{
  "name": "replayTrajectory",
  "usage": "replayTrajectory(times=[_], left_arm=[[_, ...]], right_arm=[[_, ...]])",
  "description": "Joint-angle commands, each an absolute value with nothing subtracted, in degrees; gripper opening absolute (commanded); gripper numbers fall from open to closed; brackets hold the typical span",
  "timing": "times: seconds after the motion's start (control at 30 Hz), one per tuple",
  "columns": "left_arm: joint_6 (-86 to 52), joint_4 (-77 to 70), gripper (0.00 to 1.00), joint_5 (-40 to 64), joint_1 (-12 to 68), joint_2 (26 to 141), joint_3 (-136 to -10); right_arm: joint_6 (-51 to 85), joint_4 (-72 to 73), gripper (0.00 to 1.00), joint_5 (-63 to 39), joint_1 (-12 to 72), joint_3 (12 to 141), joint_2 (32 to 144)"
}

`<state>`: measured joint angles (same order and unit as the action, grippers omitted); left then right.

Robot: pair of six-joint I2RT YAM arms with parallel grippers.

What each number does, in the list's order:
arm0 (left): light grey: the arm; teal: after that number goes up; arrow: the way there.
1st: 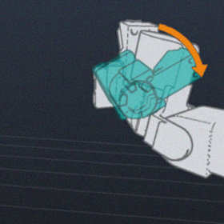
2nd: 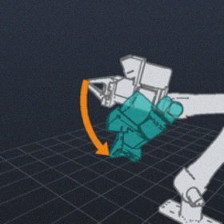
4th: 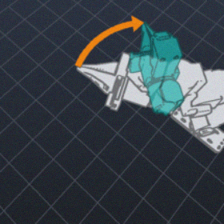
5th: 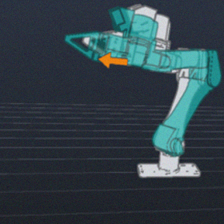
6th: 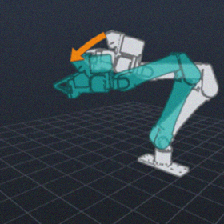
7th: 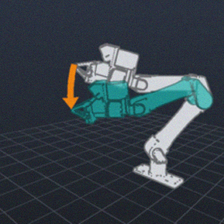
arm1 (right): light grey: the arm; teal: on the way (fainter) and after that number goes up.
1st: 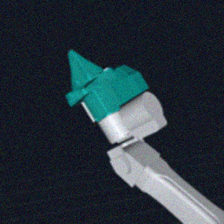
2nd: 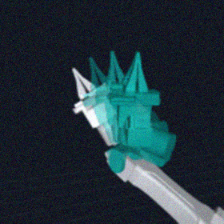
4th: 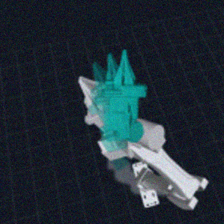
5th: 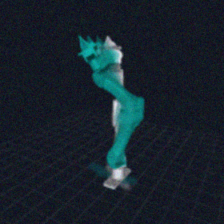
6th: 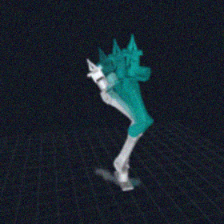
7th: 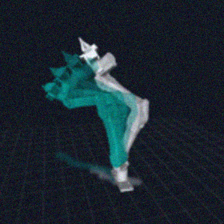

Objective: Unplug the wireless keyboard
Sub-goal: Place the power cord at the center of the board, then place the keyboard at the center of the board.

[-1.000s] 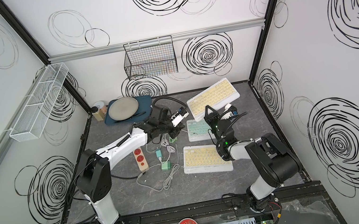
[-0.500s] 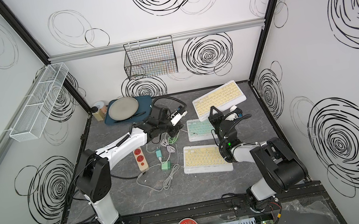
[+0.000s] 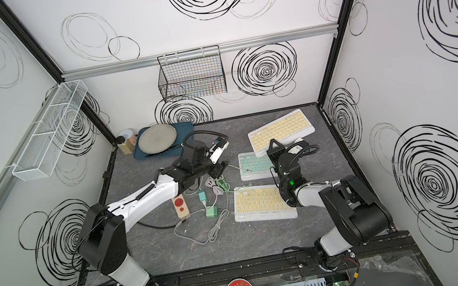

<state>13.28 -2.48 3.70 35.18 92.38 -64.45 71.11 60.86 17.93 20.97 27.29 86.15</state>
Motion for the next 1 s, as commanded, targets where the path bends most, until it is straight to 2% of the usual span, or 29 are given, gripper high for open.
replayTrajectory(times=[0.0,0.13,0.2,0.37,0.5,0.97], left_arm=[[9.46,-15.91,0.68,-2.33,34.14,84.97,-56.1],[4.52,-31.4,0.74,-9.8,30.55,75.79,-39.52],[0.43,-38.2,0.77,-11.3,26.86,72.36,-32.27],[-11.85,-48.55,0.77,-12.21,14.86,66.62,-19.44],[-16.12,-54.41,0.77,-12.96,9.97,65.19,-14.8],[-21.28,-59.16,0.79,-23.09,7.37,63.24,-9.62]], right_arm=[[71.35,63.97,0.0,18.4,21.14,30.1,87.22],[71.39,64.81,0.0,18.1,21.14,30.87,89.56],[71.5,64.96,0.0,17.84,21.07,31.59,90.74],[71.37,64.52,0.0,16.92,20.94,34.27,94.11],[71.48,64.25,0.0,16.43,20.77,36.54,97.16],[74.22,69.08,0.0,11.59,19.67,45.05,110.82]])
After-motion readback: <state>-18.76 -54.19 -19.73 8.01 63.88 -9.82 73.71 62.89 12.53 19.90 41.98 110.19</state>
